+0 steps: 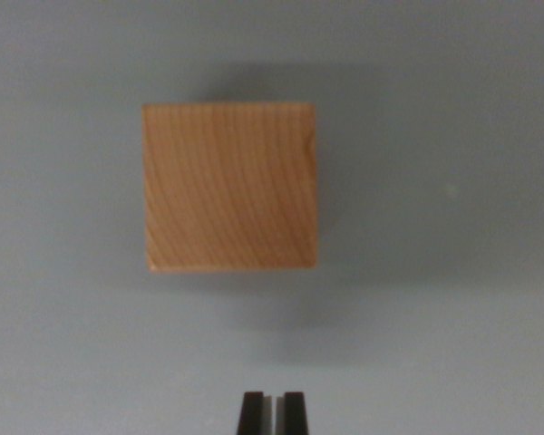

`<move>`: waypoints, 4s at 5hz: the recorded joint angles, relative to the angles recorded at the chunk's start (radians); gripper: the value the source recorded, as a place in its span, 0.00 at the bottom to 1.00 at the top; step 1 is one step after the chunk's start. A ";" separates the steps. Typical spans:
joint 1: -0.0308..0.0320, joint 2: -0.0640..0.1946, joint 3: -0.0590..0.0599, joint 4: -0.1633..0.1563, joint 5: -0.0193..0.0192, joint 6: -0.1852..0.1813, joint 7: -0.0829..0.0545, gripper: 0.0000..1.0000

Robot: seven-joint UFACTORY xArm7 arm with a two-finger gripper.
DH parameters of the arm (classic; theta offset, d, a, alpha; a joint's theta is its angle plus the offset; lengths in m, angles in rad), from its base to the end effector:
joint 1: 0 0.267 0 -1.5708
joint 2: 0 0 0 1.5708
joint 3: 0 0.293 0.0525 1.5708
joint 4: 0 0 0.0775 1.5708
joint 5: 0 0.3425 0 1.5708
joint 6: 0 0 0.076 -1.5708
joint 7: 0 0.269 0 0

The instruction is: Push wooden cube

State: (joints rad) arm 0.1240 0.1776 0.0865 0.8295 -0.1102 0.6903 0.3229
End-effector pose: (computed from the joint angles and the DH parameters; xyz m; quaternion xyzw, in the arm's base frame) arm 0.4315 0.0823 0.0497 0.9994 -0.0136 -0.0109 0.0306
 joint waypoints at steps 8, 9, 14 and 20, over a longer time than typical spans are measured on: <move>0.0091 0.014 0.006 -0.052 -0.0052 -0.060 0.018 0.00; 0.0091 0.014 0.006 -0.052 -0.0052 -0.060 0.018 0.00; 0.0093 0.015 0.007 -0.053 -0.0053 -0.062 0.019 1.00; 0.0088 0.028 0.006 -0.032 -0.0054 -0.055 0.017 1.00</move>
State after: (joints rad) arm 0.1328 0.2057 0.0920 0.7971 -0.1157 0.6355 0.3395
